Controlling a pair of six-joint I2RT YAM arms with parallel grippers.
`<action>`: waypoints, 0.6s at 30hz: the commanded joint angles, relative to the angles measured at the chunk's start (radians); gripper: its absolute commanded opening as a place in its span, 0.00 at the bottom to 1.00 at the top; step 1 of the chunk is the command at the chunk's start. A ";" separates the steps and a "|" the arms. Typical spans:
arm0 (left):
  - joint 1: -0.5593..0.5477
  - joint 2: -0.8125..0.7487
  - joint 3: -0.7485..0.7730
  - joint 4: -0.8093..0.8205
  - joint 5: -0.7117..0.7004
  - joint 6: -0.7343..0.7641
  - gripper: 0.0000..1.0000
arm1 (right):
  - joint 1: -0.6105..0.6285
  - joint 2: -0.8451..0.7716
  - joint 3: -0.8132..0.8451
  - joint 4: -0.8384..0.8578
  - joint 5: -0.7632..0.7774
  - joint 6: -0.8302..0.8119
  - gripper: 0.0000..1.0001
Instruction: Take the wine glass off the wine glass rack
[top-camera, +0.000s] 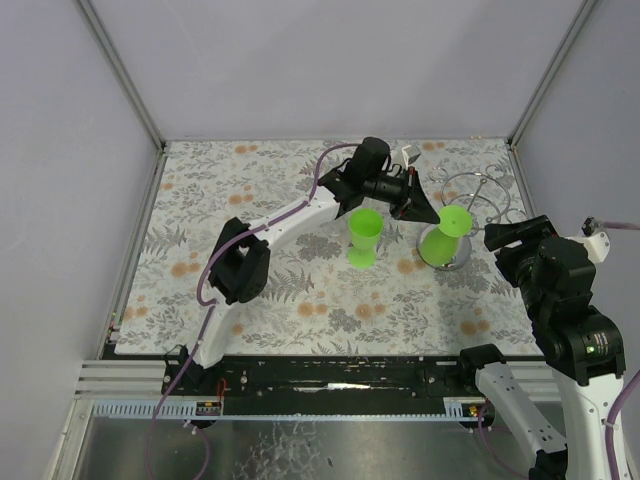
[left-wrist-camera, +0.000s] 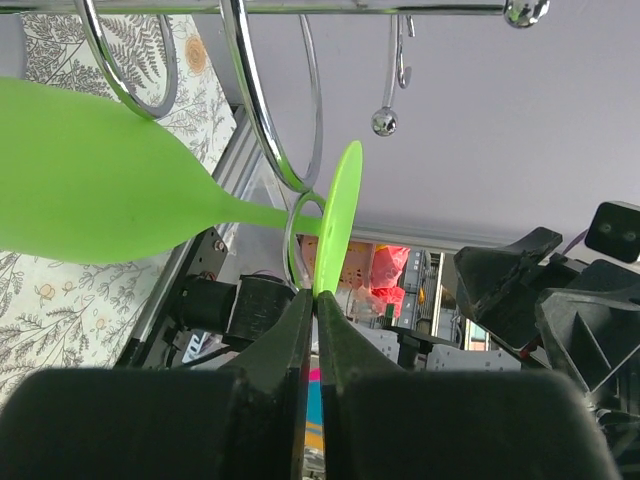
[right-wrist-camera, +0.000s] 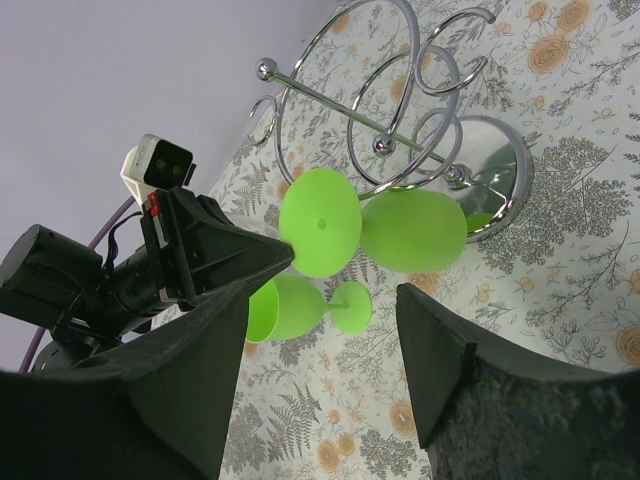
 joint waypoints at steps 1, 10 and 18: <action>0.002 -0.057 -0.016 0.072 0.031 -0.019 0.00 | -0.003 -0.009 0.034 0.012 0.035 -0.001 0.67; 0.015 -0.082 -0.037 0.075 0.042 -0.034 0.00 | -0.003 -0.006 0.034 0.016 0.034 0.000 0.68; 0.018 -0.107 -0.054 0.088 0.061 -0.051 0.00 | -0.003 -0.003 0.036 0.022 0.033 -0.009 0.68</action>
